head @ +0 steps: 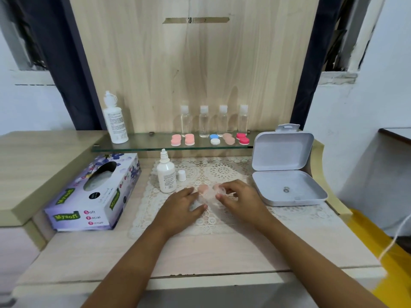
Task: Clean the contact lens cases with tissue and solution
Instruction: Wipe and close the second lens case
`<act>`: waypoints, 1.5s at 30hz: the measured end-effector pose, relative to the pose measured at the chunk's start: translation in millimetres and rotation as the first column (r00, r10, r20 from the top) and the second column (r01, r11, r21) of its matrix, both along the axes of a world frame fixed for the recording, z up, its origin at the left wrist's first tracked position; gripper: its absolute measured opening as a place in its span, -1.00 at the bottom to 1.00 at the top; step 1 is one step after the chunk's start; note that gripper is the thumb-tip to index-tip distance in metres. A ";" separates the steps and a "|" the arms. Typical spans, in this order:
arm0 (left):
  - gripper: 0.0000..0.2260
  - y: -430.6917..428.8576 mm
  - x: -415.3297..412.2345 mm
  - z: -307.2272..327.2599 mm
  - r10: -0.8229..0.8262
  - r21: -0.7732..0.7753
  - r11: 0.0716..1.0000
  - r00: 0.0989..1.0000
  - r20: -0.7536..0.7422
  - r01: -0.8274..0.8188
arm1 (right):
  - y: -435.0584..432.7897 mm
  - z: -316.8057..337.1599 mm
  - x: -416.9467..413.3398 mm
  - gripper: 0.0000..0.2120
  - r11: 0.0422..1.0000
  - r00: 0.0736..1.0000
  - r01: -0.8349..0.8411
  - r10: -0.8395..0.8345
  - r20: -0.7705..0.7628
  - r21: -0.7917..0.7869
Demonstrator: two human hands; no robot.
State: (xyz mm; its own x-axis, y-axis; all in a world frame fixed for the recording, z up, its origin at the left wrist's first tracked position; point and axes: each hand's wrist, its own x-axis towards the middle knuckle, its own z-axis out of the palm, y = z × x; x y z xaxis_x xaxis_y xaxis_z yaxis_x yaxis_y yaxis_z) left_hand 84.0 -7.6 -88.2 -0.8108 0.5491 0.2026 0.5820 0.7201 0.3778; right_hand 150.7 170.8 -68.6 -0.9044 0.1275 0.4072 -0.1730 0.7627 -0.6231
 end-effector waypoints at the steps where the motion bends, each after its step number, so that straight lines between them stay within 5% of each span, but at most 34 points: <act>1: -0.47 -0.3 -0.1 -0.1 0.002 -0.003 1.000 1.000 0.002 -0.002 | -1.9 -4.2 -1.1 -0.70 1.000 1.000 0.005 -0.005 0.009 -0.015; 14: -0.55 -2.6 0.9 14.4 -0.043 -0.047 0.998 0.999 0.014 0.044 | -0.5 -22.8 -1.9 -0.77 0.987 0.999 0.005 -0.010 0.032 0.162; 22: -0.76 -31.4 19.3 58.4 -0.062 0.158 0.985 0.996 -0.063 0.072 | -0.8 -23.0 -1.6 -0.73 0.987 1.000 -0.006 0.001 0.030 0.158; 29: -0.79 -92.2 -4.0 98.0 0.298 0.327 0.920 0.925 -0.234 -0.214 | -0.1 -25.3 -3.1 -0.69 0.985 1.000 -0.005 0.002 0.018 0.170; 36: -0.81 -146.8 -66.4 95.7 0.514 0.064 0.857 0.845 -0.147 -0.511 | 1.7 -27.5 -5.0 -0.68 0.982 1.000 -0.003 -0.002 0.028 0.187; 41: -0.75 -154.6 -74.8 92.8 0.397 -0.336 0.860 0.917 -0.031 -0.384 | 3.8 -28.0 -5.6 -0.70 0.978 1.000 -0.007 0.002 0.025 0.207; 45: -0.71 -150.9 -73.2 93.8 0.398 -0.404 0.845 0.917 0.035 -0.352 | 3.6 -27.6 -5.1 -0.71 0.976 1.000 -0.006 0.003 0.014 0.219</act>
